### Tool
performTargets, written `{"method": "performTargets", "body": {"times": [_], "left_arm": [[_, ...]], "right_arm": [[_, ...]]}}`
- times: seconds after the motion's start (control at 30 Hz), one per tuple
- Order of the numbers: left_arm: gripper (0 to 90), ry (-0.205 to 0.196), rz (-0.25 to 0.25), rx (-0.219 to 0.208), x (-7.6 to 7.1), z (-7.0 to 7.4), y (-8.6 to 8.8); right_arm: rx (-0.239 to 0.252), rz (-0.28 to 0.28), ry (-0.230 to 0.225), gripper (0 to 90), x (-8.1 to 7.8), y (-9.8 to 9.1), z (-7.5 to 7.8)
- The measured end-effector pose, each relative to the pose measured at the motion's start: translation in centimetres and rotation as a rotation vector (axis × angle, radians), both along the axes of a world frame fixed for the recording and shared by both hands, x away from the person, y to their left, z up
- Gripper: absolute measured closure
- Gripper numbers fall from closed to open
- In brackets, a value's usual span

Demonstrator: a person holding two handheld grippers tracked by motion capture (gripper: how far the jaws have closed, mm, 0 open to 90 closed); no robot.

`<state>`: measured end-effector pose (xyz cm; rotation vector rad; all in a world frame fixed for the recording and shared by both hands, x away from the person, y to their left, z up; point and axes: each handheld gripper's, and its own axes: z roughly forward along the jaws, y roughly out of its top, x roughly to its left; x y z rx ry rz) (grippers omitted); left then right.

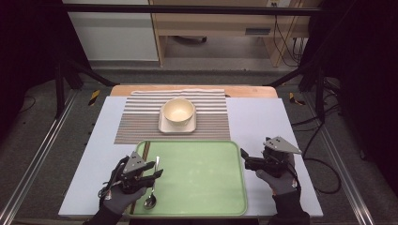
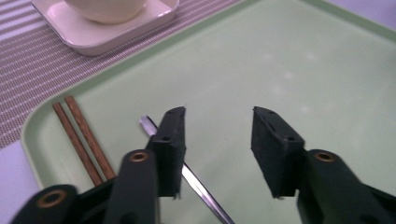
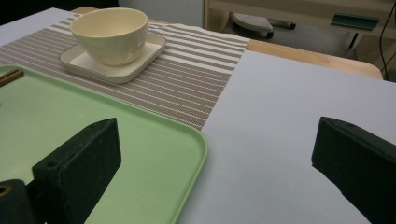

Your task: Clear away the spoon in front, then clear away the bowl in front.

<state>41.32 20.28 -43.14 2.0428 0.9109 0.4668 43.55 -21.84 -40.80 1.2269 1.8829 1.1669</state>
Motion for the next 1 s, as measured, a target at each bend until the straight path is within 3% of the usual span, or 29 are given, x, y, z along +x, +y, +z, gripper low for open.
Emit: {"method": "performTargets", "body": {"times": [0.23, 0.37, 0.6, 1.0], "left_arm": [[35.2, -0.036, 0.018, -0.041, 1.8, 1.5, -0.2], [27.5, -0.034, 0.03, -0.074, 3.1, 2.3, -0.4], [26.5, -0.046, 0.05, -0.109, 4.6, 3.0, -0.8], [30.6, -0.112, 0.103, -0.155, 7.3, 4.8, -0.9]], "right_arm": [[0.005, -0.009, -0.006, 2.2, -0.1, -0.1, 0.3], [0.015, -0.019, -0.013, 3.0, -0.2, -0.4, 0.4], [0.031, -0.037, -0.021, 3.4, -0.3, -0.9, 0.6], [0.038, -0.04, -0.024, 3.6, -0.3, -1.0, 0.7]]}}
